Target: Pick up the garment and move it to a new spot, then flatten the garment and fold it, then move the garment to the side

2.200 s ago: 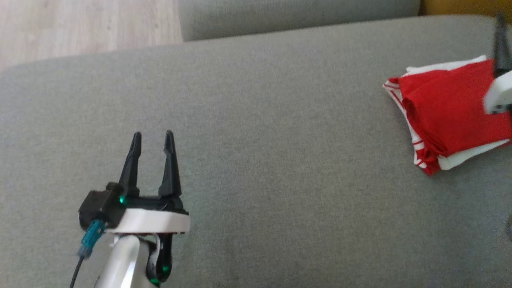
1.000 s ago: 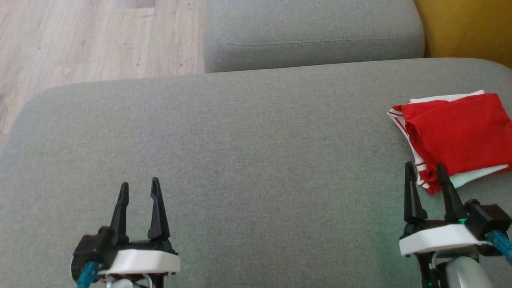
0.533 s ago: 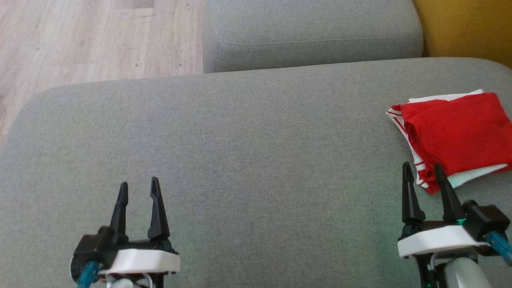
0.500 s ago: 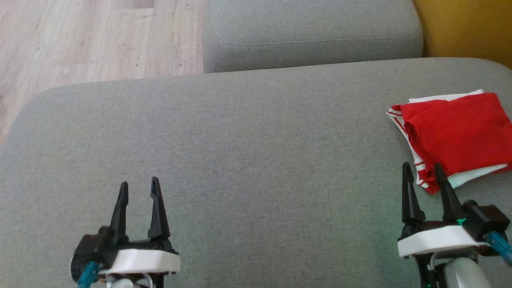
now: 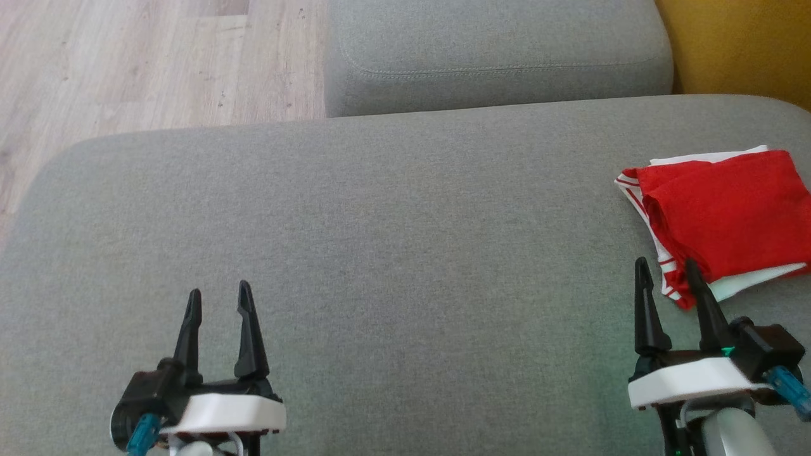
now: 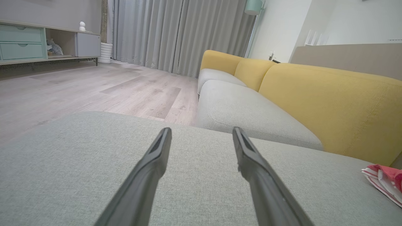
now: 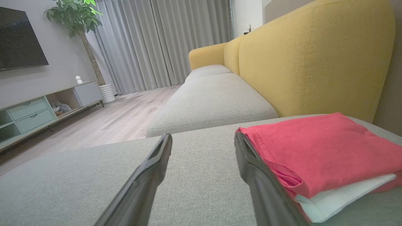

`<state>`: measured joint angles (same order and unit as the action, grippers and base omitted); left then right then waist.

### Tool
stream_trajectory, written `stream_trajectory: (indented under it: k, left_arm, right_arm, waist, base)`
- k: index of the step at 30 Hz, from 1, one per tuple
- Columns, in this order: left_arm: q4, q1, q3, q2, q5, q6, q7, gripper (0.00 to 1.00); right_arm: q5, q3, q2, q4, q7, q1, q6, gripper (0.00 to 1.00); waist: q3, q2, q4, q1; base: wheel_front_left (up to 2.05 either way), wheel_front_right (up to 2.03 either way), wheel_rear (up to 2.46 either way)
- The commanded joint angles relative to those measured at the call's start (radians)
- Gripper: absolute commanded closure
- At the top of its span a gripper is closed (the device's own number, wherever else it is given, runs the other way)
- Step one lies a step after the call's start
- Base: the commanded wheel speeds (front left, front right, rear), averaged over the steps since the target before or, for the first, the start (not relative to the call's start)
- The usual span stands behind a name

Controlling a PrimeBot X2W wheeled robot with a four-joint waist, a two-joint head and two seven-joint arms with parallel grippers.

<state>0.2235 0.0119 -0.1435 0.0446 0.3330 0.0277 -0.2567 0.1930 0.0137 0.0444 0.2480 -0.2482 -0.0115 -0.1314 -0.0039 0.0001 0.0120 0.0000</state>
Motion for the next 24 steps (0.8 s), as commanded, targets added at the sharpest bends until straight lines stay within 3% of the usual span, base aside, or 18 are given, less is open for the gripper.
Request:
stream_trajectory:
  k: [1,24]
  left_arm:
    - [-0.029,0.037,0.025,0.006,-0.011,0.007,-0.005,0.00]
    - [-0.033,0.035,0.038,0.006,0.054,0.025,-0.005,0.00]
  right_arm:
    - [-0.006,-0.024,0.006,-0.033,-0.014,-0.025,0.001,0.00]
    - [-0.009,-0.035,0.006,-0.034,-0.014,-0.027,0.001,0.00]
  waist:
    - [0.000,-0.0001,0.001,0.0000]
    - [0.008,-0.0001,-0.005,0.0000]
  base:
    - [0.00,0.00,0.00]
    - [0.00,0.00,0.00]
